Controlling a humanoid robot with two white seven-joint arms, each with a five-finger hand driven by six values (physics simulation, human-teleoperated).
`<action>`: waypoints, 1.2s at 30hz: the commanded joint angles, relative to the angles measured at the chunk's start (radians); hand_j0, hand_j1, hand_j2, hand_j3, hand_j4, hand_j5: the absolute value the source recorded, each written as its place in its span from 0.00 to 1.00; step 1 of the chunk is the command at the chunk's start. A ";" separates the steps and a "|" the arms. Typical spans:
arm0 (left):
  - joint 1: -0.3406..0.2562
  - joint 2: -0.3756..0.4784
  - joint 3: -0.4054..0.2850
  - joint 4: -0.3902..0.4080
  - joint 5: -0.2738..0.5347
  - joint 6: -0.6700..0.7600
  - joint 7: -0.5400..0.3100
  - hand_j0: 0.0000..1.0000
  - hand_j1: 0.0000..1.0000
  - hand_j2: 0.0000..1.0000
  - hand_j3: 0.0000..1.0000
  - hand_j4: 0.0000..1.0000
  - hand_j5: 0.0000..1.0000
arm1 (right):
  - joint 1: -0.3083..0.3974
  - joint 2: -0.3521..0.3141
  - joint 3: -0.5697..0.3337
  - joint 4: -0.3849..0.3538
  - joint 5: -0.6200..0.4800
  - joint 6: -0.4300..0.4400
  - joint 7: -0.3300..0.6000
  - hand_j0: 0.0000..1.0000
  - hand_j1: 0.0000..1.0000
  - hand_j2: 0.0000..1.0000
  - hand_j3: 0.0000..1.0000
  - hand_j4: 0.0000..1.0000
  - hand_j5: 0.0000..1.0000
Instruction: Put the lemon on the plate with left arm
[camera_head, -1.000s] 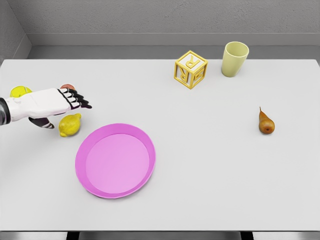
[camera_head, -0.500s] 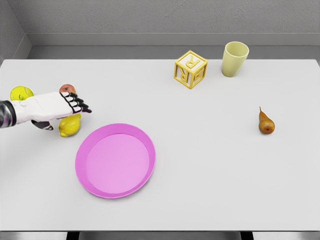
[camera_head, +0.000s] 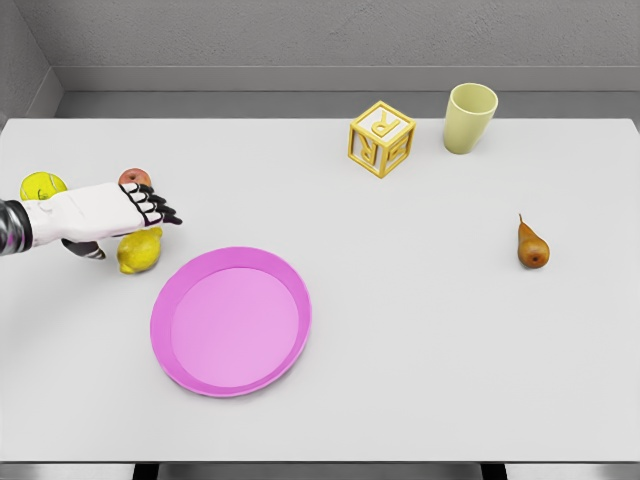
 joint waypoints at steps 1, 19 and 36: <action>0.000 0.000 0.001 -0.003 0.003 0.002 0.000 1.00 1.00 1.00 1.00 1.00 1.00 | 0.000 0.000 0.000 0.001 0.000 0.000 0.000 1.00 1.00 1.00 1.00 1.00 1.00; 0.002 0.013 -0.001 -0.001 0.020 0.002 0.014 1.00 1.00 1.00 1.00 1.00 1.00 | 0.000 0.000 0.000 0.001 0.000 0.000 0.000 1.00 1.00 1.00 1.00 1.00 1.00; 0.011 0.005 -0.004 -0.021 -0.001 0.002 0.013 1.00 1.00 1.00 1.00 1.00 1.00 | 0.000 0.000 0.001 0.001 0.000 0.000 0.000 1.00 1.00 1.00 1.00 1.00 1.00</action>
